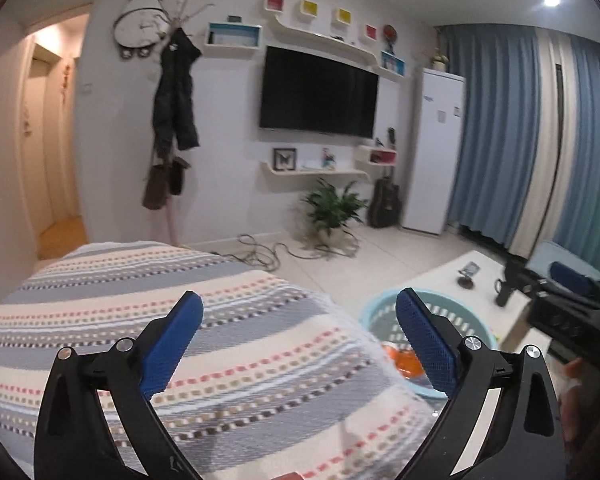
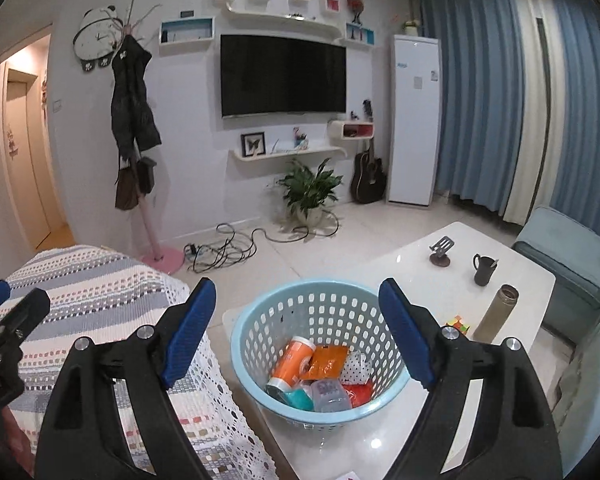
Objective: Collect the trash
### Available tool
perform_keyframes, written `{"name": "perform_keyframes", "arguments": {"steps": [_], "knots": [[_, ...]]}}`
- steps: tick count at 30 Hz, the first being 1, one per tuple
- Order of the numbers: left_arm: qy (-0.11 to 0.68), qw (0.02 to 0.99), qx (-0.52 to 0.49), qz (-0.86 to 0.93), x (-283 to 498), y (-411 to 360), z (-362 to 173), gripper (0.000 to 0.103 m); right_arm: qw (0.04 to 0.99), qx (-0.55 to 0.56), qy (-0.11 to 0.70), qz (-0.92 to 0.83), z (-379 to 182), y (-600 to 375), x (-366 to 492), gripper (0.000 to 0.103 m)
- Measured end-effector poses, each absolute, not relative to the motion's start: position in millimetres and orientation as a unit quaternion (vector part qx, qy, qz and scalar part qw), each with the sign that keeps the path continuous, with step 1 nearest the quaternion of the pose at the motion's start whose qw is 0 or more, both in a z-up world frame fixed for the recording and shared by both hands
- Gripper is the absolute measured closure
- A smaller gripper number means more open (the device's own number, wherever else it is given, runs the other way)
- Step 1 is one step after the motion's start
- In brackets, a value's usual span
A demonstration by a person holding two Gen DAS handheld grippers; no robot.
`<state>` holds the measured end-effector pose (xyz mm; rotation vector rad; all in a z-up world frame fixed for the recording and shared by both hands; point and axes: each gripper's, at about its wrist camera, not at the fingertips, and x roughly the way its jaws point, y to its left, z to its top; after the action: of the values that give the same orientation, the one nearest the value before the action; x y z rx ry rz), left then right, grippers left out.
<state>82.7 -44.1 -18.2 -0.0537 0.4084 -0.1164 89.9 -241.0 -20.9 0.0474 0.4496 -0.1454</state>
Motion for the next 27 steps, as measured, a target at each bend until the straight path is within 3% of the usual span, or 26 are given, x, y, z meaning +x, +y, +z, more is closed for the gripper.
{"name": "perform_keyframes", "arguments": {"steps": [8,27], "knots": [[0.204,0.977,-0.055,-0.039,83.8,-19.3,-26.6,0.009,0.974,0.017,0.206,-0.09,-24.3,-232.7,84.5,0.024],[0.192,0.981,-0.017,-0.022,69.3,-31.6,-25.5,0.008,0.974,0.016,0.204,-0.095,-38.0,-223.9,79.1,0.024]]}}
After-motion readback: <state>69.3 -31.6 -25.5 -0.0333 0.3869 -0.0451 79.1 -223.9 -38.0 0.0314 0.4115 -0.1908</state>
